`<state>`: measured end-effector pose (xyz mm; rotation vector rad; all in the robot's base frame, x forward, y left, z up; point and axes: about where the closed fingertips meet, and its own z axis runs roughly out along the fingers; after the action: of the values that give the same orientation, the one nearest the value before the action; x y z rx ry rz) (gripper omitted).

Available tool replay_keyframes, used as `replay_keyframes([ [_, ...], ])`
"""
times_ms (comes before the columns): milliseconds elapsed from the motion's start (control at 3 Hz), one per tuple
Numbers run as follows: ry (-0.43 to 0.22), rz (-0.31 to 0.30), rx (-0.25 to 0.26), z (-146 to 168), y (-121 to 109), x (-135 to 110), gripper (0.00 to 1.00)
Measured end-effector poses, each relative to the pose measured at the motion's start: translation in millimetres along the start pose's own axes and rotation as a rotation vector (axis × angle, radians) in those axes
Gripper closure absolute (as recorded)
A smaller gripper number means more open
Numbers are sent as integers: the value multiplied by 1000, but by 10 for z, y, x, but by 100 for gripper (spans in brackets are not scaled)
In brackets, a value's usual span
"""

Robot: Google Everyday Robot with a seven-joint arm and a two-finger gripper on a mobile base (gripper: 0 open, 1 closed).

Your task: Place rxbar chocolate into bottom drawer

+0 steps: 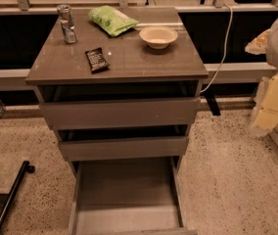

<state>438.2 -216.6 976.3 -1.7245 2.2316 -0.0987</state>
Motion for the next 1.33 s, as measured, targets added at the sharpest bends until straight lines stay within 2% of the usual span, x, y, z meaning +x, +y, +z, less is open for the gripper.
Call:
replay_keyframes([
  [333, -8, 5, -10, 13, 6, -3, 0],
  [667, -114, 77, -143, 167, 77, -57, 0],
  [1000, -284, 179, -375, 521, 80, -248, 0],
  [1333, -604, 177, -568, 568, -171, -1077, 0],
])
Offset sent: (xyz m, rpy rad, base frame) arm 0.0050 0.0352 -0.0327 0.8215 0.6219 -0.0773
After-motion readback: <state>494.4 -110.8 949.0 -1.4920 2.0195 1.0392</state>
